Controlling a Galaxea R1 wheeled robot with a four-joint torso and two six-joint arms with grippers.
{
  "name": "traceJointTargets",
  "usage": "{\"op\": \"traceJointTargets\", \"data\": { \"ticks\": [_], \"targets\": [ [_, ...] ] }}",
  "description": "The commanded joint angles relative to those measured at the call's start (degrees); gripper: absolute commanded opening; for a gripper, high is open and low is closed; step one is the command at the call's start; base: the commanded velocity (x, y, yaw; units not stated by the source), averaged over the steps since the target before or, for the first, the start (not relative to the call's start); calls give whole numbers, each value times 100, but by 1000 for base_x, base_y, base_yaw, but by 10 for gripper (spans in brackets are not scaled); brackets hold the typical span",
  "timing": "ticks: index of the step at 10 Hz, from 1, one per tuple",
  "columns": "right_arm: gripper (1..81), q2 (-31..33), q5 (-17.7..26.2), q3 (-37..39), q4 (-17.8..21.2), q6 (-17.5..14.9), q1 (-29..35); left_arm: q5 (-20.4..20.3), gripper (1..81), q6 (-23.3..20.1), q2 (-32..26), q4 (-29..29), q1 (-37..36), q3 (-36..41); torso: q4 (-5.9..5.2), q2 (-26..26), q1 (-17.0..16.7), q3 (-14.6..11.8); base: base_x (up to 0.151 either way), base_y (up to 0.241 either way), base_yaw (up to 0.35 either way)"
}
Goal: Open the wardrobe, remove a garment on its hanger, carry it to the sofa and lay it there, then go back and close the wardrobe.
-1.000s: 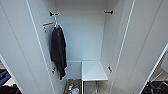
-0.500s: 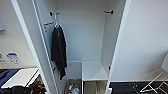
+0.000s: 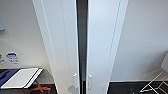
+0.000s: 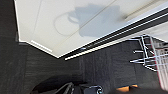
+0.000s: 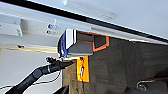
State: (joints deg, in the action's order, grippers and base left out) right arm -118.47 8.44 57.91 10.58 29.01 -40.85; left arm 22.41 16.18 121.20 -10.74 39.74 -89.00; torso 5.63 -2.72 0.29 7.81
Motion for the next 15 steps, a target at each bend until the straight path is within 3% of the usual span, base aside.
{"op": "traceJointTargets", "data": {
  "ticks": [1,3,6,9,12,15],
  "targets": [
    [811,-874,97,2180,-548,-10,-927,-659,811,-923,775,2,1255,-979,0,0,0,0,0,0,0],
    [811,-1671,88,3575,-679,-44,-1621,-1036,811,-1362,1624,-7,2239,-2048,0,0,2,0,0,0,0],
    [811,-2593,88,4547,-1372,-273,-2546,-1194,811,-1679,2687,334,3131,-2961,0,0,0,0,0,0,0],
    [811,-3936,106,6636,-2102,-282,-3345,-1177,811,-1679,4056,529,3500,-4784,0,-2,0,0,0,0,0],
    [811,-5091,88,8205,-2823,-291,-3848,-1194,811,-1679,5272,854,3747,-6573,0,-2,-5,-2,0,0,0],
    [811,-6050,-26,10045,-2992,-344,-4102,-1204,811,-1688,5758,881,3765,-7360,0,-2,-5,-4,0,0,0]
  ]
}}
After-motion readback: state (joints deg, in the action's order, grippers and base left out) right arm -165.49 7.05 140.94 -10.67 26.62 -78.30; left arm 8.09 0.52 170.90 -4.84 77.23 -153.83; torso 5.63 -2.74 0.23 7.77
